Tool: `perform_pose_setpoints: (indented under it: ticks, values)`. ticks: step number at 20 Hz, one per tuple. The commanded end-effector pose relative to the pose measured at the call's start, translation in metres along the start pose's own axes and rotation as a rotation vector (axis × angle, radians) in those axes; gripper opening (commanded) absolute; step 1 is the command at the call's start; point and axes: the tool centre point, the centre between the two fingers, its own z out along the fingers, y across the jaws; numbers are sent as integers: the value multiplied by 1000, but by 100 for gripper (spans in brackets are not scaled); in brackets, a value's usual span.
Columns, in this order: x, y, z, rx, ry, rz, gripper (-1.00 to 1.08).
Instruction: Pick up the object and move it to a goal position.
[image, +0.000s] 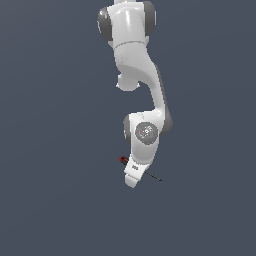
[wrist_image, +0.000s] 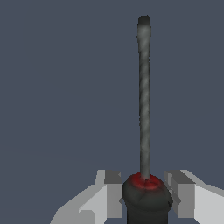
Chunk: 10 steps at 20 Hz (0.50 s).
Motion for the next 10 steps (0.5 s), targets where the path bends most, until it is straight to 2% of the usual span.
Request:
perform_pose_setpoints:
  ticks: [1, 10]
  values:
    - [3, -5, -6, -1, 1, -1, -100]
    - [22, -47, -48, -2, 0, -1, -100]
